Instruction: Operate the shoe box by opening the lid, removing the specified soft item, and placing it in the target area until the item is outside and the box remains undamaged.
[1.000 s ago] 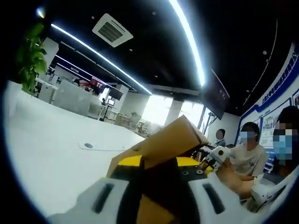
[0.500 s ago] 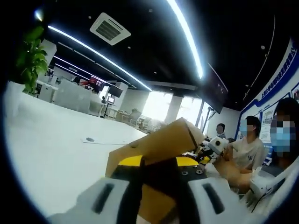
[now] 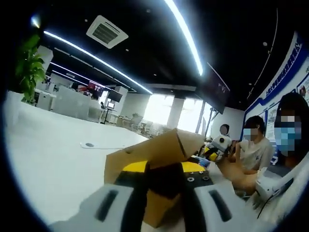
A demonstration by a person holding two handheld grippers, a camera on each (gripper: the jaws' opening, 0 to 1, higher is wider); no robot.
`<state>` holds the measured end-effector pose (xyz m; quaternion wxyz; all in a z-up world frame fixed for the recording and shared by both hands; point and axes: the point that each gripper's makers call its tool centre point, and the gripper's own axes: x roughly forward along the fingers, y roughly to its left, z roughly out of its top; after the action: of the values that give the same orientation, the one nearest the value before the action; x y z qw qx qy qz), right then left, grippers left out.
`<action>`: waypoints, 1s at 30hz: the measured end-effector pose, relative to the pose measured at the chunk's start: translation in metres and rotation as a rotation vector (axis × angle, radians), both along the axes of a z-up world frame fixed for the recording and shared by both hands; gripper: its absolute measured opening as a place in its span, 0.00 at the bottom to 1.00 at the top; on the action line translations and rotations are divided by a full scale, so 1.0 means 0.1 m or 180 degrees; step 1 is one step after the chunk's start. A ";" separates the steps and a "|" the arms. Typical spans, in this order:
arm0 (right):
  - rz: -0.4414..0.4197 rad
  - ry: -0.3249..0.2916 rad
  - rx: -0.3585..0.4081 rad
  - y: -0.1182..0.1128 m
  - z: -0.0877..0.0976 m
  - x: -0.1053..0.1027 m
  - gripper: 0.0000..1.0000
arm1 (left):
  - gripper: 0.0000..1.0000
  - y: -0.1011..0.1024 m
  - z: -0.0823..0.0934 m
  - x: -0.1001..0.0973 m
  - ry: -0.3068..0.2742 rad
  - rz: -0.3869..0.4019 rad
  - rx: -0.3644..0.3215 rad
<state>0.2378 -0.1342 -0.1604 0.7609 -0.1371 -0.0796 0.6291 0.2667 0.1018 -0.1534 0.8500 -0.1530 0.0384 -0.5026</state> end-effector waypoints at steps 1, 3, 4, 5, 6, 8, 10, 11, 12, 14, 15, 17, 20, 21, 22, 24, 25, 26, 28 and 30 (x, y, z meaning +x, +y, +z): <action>0.0013 0.0001 0.0024 0.00 0.02 -0.01 0.11 | 0.24 0.00 0.00 -0.01 -0.0002 -0.0005 0.0000; 0.0038 0.0002 0.0072 0.01 0.05 -0.02 0.11 | 0.24 -0.01 0.00 -0.04 -0.0006 -0.0014 -0.0001; 0.0049 0.0003 0.0091 0.00 0.06 -0.02 0.11 | 0.24 -0.02 -0.01 -0.05 -0.0011 -0.0016 0.0000; 0.0068 0.0013 0.0114 0.00 0.07 -0.03 0.11 | 0.24 -0.02 -0.01 -0.07 -0.0011 -0.0024 0.0000; 0.0080 0.0015 0.0131 0.00 0.08 -0.04 0.11 | 0.24 -0.01 -0.02 -0.06 -0.0013 -0.0023 0.0010; 0.0148 0.0030 0.0224 -0.01 0.14 -0.08 0.11 | 0.24 0.01 -0.06 -0.06 0.0009 -0.0030 0.0033; 0.0195 0.0029 0.0308 -0.02 0.19 -0.11 0.11 | 0.24 0.02 -0.07 -0.08 0.0020 -0.0046 0.0038; 0.0218 0.0029 0.0350 -0.02 0.22 -0.13 0.11 | 0.24 0.03 -0.08 -0.09 0.0025 -0.0054 0.0040; 0.0241 0.0029 0.0392 -0.02 0.24 -0.15 0.11 | 0.24 0.03 -0.08 -0.10 0.0030 -0.0062 0.0042; 0.0266 0.0046 0.0461 -0.03 0.28 -0.16 0.11 | 0.24 0.05 -0.08 -0.14 0.0027 -0.0083 0.0038; 0.0270 0.0049 0.0492 -0.04 0.30 -0.16 0.11 | 0.24 0.06 -0.08 -0.15 0.0006 -0.0080 0.0055; 0.0245 0.0039 0.0541 -0.05 0.33 -0.15 0.11 | 0.24 0.10 -0.07 -0.17 -0.0035 -0.0073 0.0045; 0.0120 -0.0010 0.0587 -0.07 0.35 -0.08 0.11 | 0.24 0.13 -0.05 -0.23 -0.0066 -0.0088 -0.0029; 0.0079 -0.0002 0.0589 -0.07 0.34 -0.05 0.11 | 0.24 0.15 -0.04 -0.23 -0.0089 -0.0073 -0.0042; 0.0038 0.0013 0.0578 -0.07 0.33 -0.01 0.11 | 0.24 0.15 -0.02 -0.23 -0.0110 -0.0044 -0.0053; -0.0049 0.0036 0.0526 -0.06 0.29 0.05 0.11 | 0.24 0.16 0.02 -0.20 -0.0145 0.0013 -0.0094; -0.0086 0.0040 0.0496 -0.05 0.26 0.08 0.11 | 0.24 0.17 0.07 -0.18 -0.0180 0.0073 -0.0128; -0.0107 0.0051 0.0480 -0.04 0.25 0.09 0.11 | 0.24 0.16 0.12 -0.16 -0.0231 0.0130 -0.0147; -0.0170 0.0085 0.0429 -0.03 0.20 0.14 0.11 | 0.24 0.14 0.18 -0.11 -0.0294 0.0217 -0.0171; -0.0283 0.0069 0.0336 -0.02 0.14 0.21 0.10 | 0.24 0.11 0.28 -0.08 -0.0398 0.0257 -0.0233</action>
<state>0.2590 -0.1357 -0.1468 0.7951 -0.0934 -0.0984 0.5911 0.2589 0.1133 -0.1257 0.8642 -0.1537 -0.0394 -0.4775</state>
